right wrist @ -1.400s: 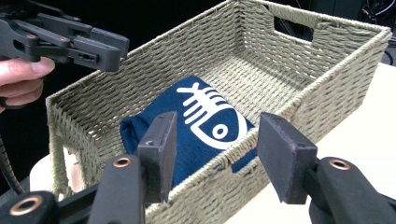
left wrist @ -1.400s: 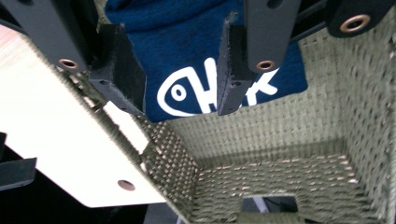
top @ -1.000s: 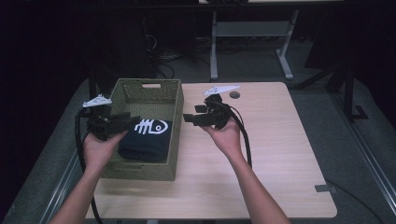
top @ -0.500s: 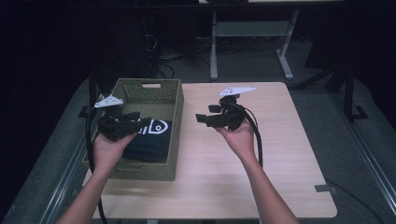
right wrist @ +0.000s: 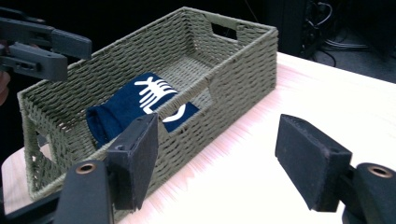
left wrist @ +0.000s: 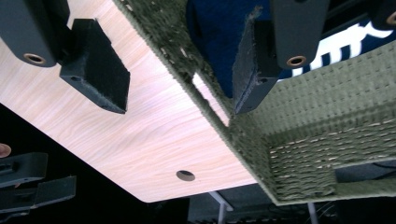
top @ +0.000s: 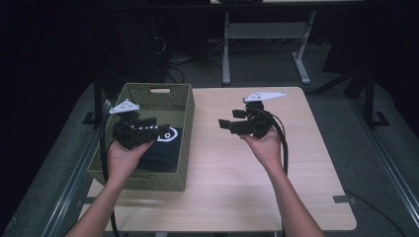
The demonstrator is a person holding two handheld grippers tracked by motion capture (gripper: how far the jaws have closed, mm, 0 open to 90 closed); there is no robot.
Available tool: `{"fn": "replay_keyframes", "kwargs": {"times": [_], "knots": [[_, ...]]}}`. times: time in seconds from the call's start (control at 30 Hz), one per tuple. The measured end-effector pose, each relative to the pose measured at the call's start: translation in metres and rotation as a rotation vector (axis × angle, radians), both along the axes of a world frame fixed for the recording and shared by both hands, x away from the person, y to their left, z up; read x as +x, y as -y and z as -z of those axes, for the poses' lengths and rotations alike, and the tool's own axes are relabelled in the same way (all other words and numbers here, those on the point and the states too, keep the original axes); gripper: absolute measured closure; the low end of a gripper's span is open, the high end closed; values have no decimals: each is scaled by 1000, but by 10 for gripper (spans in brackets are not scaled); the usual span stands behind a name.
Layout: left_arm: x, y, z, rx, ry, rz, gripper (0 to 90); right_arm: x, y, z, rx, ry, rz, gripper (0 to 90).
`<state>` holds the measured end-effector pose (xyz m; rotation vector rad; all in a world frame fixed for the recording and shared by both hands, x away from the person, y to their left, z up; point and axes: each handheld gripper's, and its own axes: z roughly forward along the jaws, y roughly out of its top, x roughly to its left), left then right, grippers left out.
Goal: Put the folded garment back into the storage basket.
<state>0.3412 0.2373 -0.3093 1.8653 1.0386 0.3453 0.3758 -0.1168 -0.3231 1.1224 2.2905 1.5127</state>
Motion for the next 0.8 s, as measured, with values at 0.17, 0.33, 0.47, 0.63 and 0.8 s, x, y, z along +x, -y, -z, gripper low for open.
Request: {"fn": "replay_keyframes", "kwargs": {"times": [0.17,0.33,0.47,0.63,0.8], "knots": [[-1,12,-1,-9,8,18,345,-4,11,0,1,-1,16,295],[-3,22,-2,0,13,38,335,-7,24,1,2,-1,35,289],[-5,33,-2,-9,17,52,320,-10,34,2,0,3,49,289],[-7,44,-1,-7,16,74,301,-15,45,4,-4,0,65,287],[-8,54,0,-6,18,93,293,-19,57,5,-8,3,81,285]]}}
